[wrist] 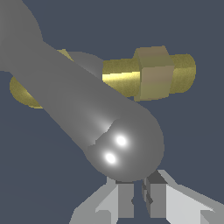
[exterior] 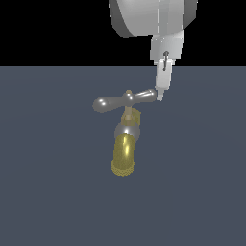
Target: Turn on the faucet by rotating a designated handle.
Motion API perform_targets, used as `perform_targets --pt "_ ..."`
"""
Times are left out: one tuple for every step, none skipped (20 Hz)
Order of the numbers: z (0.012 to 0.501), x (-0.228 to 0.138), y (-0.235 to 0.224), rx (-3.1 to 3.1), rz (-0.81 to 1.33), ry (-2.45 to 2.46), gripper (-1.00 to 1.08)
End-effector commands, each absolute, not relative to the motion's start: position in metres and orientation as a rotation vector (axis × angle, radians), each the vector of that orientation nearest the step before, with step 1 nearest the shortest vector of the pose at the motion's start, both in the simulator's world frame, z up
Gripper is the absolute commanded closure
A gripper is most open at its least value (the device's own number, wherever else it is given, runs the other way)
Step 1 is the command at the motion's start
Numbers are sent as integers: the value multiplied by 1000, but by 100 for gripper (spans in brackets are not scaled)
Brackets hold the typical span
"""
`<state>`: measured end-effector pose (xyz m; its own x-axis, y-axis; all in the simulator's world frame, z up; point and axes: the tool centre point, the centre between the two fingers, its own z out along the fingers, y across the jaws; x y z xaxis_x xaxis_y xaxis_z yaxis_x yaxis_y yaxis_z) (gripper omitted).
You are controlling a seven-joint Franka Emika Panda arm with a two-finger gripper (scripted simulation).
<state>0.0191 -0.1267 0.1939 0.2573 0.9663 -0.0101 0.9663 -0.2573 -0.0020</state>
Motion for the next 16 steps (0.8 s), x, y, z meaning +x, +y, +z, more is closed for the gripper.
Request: perform_targets --pt "194 34 -94 2447 0 1971 108" --pt "194 37 -93 2447 0 1971 108" --pt "194 40 -91 2446 0 1972 108" --pt "194 40 -91 2446 0 1972 108" --pt "194 31 -121 2483 -16 1916 108" --pt "194 34 -113 2481 -15 1920 108" --pt "193 37 -106 2478 -13 1924 108" --pt "193 39 -98 2476 -12 1927 108" --pt "193 42 -91 2473 -11 1931 108" --pt "193 45 -83 2471 -10 1935 108" --pt "193 47 -76 2468 -9 1939 108" --pt "193 50 -69 2466 -8 1942 108" --pt "193 53 -62 2463 -7 1946 108" --pt "193 55 -55 2461 -6 1949 108" --pt "193 58 -48 2459 -5 1953 108" --pt "194 60 -41 2456 -4 1956 108"
